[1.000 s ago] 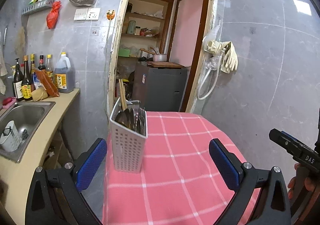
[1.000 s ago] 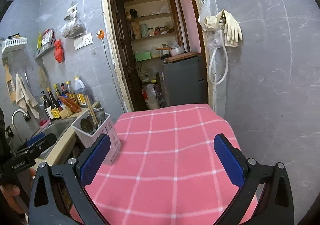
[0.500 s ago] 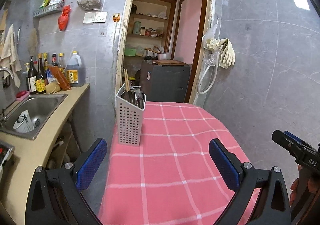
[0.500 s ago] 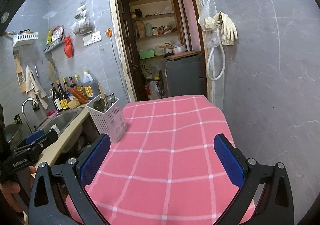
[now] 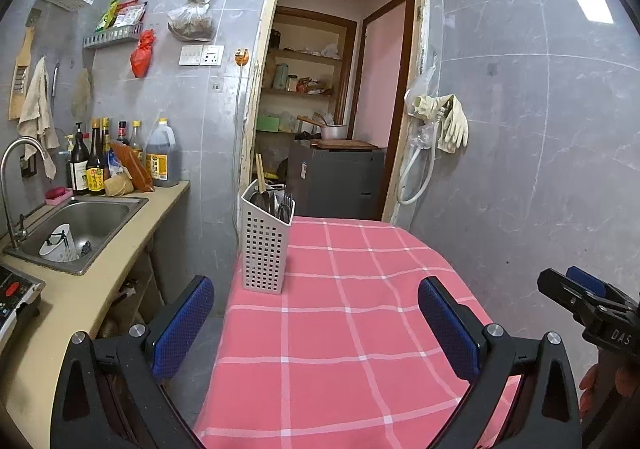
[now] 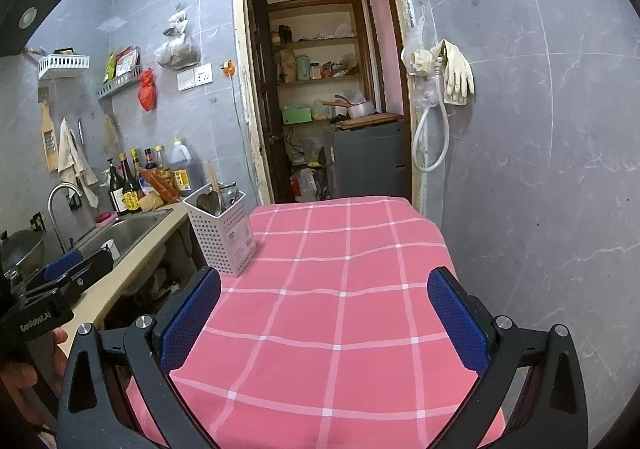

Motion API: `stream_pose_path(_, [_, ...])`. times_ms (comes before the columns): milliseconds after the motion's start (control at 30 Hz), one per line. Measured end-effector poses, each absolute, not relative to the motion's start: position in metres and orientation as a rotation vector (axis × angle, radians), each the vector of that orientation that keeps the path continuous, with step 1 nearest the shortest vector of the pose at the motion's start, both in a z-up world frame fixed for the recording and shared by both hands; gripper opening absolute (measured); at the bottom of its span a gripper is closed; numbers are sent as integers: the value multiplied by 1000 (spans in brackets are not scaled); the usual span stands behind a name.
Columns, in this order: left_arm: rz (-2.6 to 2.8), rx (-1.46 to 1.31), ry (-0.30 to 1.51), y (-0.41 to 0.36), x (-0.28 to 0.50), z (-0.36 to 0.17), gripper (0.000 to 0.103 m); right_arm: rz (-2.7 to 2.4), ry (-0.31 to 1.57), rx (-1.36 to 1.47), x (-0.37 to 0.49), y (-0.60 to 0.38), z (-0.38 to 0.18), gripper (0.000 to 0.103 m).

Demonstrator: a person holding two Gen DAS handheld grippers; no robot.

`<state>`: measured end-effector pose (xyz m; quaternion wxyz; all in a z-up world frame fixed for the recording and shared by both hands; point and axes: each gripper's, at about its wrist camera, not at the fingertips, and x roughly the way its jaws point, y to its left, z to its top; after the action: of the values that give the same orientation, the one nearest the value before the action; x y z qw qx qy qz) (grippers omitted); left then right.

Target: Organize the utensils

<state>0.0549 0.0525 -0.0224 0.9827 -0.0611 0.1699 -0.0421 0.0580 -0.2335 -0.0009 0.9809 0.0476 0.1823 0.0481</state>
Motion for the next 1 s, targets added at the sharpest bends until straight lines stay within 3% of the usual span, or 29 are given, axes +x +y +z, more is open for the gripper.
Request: stream_pose_path(1000, [-90,-114,348,52,54,-23,103,93,370,102,64,-236,0,102])
